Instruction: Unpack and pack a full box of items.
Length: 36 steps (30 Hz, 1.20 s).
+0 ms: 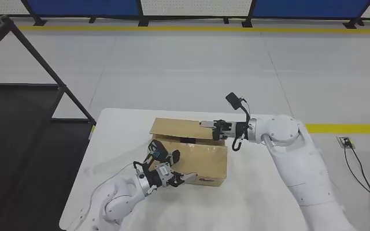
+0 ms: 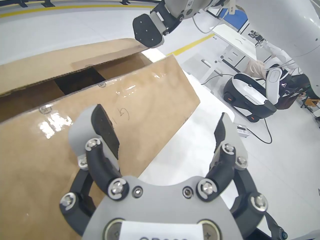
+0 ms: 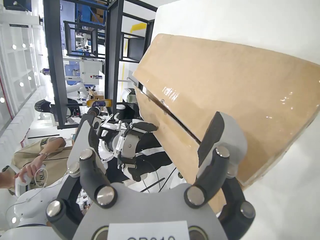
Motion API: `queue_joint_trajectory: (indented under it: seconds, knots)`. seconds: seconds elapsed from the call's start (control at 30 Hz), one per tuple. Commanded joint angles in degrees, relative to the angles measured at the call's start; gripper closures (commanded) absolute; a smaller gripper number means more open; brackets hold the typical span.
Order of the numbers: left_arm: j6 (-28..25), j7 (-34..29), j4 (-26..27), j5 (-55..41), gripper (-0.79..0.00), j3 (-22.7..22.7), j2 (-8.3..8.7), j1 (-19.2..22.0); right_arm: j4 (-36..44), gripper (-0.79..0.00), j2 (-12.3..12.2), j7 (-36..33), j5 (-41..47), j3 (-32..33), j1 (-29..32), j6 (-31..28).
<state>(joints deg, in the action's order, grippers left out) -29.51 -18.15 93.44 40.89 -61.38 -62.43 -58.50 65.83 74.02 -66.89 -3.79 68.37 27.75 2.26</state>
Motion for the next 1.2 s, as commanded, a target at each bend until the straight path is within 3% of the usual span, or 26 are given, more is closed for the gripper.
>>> queue_joint_trajectory:
  seconds: [0.0, 0.27, 0.4, 0.67, 0.87, 1.17]
  knots:
    - [-0.04, 0.14, -0.51, -0.07, -0.785, 0.41, -0.2, 0.61, -1.11, -0.785, 0.05, -1.14, 1.07, -0.53, -0.52, -0.01]
    - [-0.42, 0.84, -1.83, -0.04, -0.785, 1.05, -0.74, 1.95, -3.92, -0.785, -0.08, -2.16, 3.68, -1.59, 0.58, -1.82]
    - [-0.92, 4.49, -1.27, 0.01, -0.785, -0.38, -0.77, 1.42, -4.1, -0.785, -0.45, -1.03, 5.44, -0.64, 2.63, -4.17]
    - [-3.91, 15.39, 2.26, -2.89, -0.785, -11.46, 0.7, -7.38, -1.85, -0.785, -1.04, 2.8, 5.25, -0.23, 6.14, -8.13]
    - [-5.89, 19.82, 3.35, -4.55, -0.785, -20.57, 1.81, -15.52, -1.1, -0.785, -1.14, 3.81, 5.1, -0.06, 6.63, -9.12]
    - [-5.85, 18.77, 3.27, -5.71, -0.785, -20.42, 1.81, -16.32, -1.1, -0.785, -1.14, 3.81, 5.1, -0.06, 6.63, -9.12]
